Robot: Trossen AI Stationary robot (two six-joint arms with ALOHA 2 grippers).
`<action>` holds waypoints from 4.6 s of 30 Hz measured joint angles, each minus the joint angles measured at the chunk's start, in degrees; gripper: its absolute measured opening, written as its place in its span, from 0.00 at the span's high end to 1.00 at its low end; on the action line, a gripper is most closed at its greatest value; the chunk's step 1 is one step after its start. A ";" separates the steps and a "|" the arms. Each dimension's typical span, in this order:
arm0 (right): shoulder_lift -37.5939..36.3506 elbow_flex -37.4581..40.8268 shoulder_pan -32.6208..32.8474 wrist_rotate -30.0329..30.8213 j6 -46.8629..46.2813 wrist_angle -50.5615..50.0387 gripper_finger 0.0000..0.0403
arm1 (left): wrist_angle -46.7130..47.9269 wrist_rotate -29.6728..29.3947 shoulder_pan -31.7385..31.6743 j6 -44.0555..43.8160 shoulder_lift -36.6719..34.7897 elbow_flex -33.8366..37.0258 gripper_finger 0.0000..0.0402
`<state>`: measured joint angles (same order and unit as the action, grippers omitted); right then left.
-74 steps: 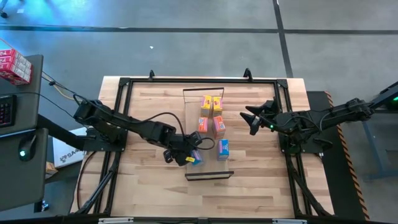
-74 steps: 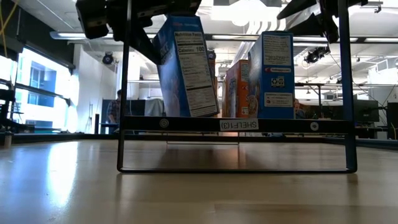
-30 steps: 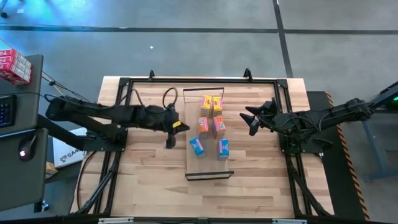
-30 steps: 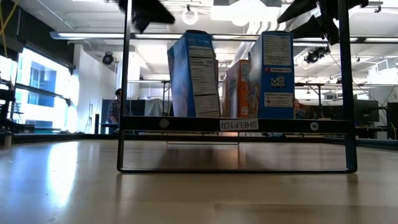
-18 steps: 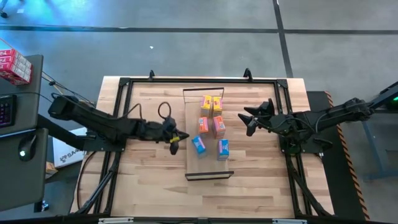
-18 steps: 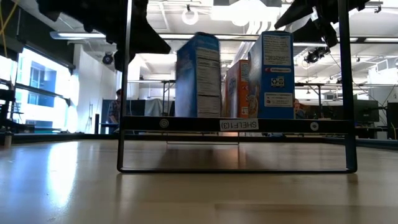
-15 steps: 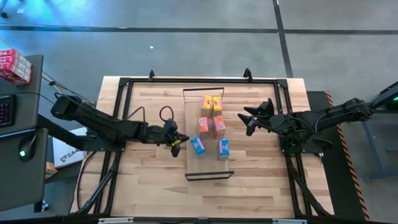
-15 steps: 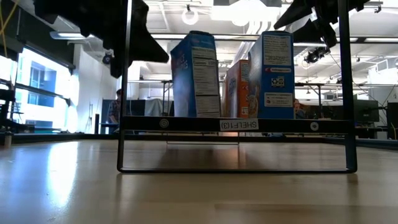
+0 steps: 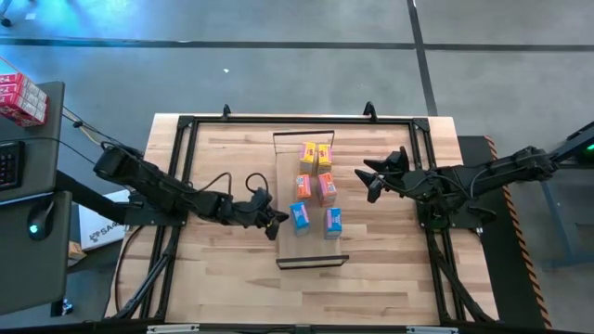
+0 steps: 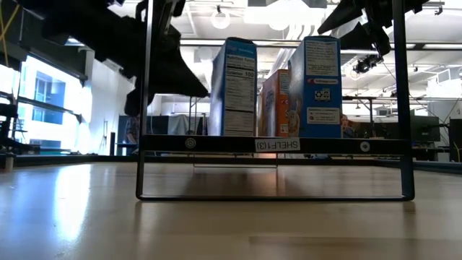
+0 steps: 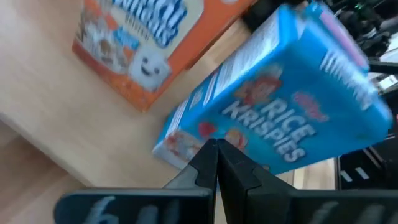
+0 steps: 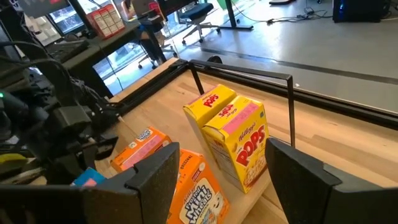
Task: Stack cereal on shelf
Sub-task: Stack the blue cereal box on the shelf aligned with the other blue cereal box, then return to Home Position
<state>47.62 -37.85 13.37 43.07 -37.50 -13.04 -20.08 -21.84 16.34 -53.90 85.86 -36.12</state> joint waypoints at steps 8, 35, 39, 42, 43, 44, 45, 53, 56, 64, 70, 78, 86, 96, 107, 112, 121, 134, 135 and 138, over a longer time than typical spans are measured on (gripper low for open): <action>0.00 0.00 0.00 0.02 0.02 -0.02 0.41 | -0.91 0.21 -0.22 -0.47 1.58 0.02 1.00; 0.00 0.00 0.00 0.04 0.42 -0.04 0.41 | -2.76 1.89 -4.00 5.14 1.58 0.02 1.00; -0.02 0.00 0.00 0.04 0.42 -0.02 0.41 | -0.78 2.53 -4.00 7.00 1.42 0.02 1.00; -0.02 0.00 0.00 0.04 0.42 -0.04 0.41 | 0.95 2.22 -4.36 7.62 1.18 0.05 1.00; -0.02 0.00 0.00 0.04 0.42 -0.02 0.41 | 1.76 2.53 -4.62 7.67 1.16 0.05 1.00; -0.02 0.00 0.00 0.04 0.31 -0.02 0.41 | 2.47 3.51 -4.90 7.67 1.17 0.05 1.00; -0.02 0.00 0.00 0.04 0.24 -0.02 0.41 | 2.80 4.76 -5.16 7.67 1.18 0.05 1.00; -0.02 0.00 0.00 -0.20 0.39 -0.04 0.41 | 5.00 12.84 -4.08 7.76 1.16 0.05 1.00; -0.02 0.00 0.00 -0.22 0.42 -0.09 0.41 | 2.04 12.78 -3.96 8.64 1.16 0.05 1.00; -0.02 0.00 0.01 -0.27 0.24 -0.37 0.41 | -2.23 12.78 -6.02 11.08 1.14 0.05 1.00; -0.02 0.00 0.01 -0.47 0.24 -0.37 0.41 | -2.27 13.64 -6.99 12.13 1.14 0.05 1.00; -0.02 0.00 0.02 -2.33 0.22 -0.43 0.41 | -1.65 15.29 -5.29 10.55 1.14 0.05 1.00; -1.16 -0.02 -0.01 -6.42 0.07 -1.32 0.41 | 10.25 14.76 -7.21 13.75 -6.87 0.05 1.00; -7.80 -0.02 -2.41 -6.13 0.42 -1.70 0.42 | 15.37 10.70 -14.61 27.60 -33.06 0.05 1.00; -7.98 -0.02 -2.89 -8.04 5.55 0.12 0.96 | 13.60 10.53 -18.21 35.06 -47.38 0.05 1.00; -8.02 -0.02 -2.89 -9.72 6.70 2.95 0.99 | 15.65 9.89 -18.21 36.17 -50.50 0.31 1.00; -8.02 -0.02 -2.90 -11.75 12.46 4.35 1.00 | 9.97 9.37 -18.10 31.49 -63.12 13.58 1.00; -8.02 -0.02 -2.89 -11.90 7.52 4.40 1.00 | 10.98 10.76 -18.05 31.49 -80.49 24.22 1.00; -8.00 -0.02 -2.89 -12.07 7.52 4.48 1.00 | 11.45 10.78 -18.05 31.47 -81.66 24.73 1.00; -8.00 -0.02 -2.89 -12.15 6.09 4.55 1.00 | 12.07 10.79 -18.05 31.11 -84.79 26.39 1.00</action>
<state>39.62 -37.87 10.48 30.92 -31.41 -8.49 -8.01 -11.05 -1.72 -22.79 1.07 -9.73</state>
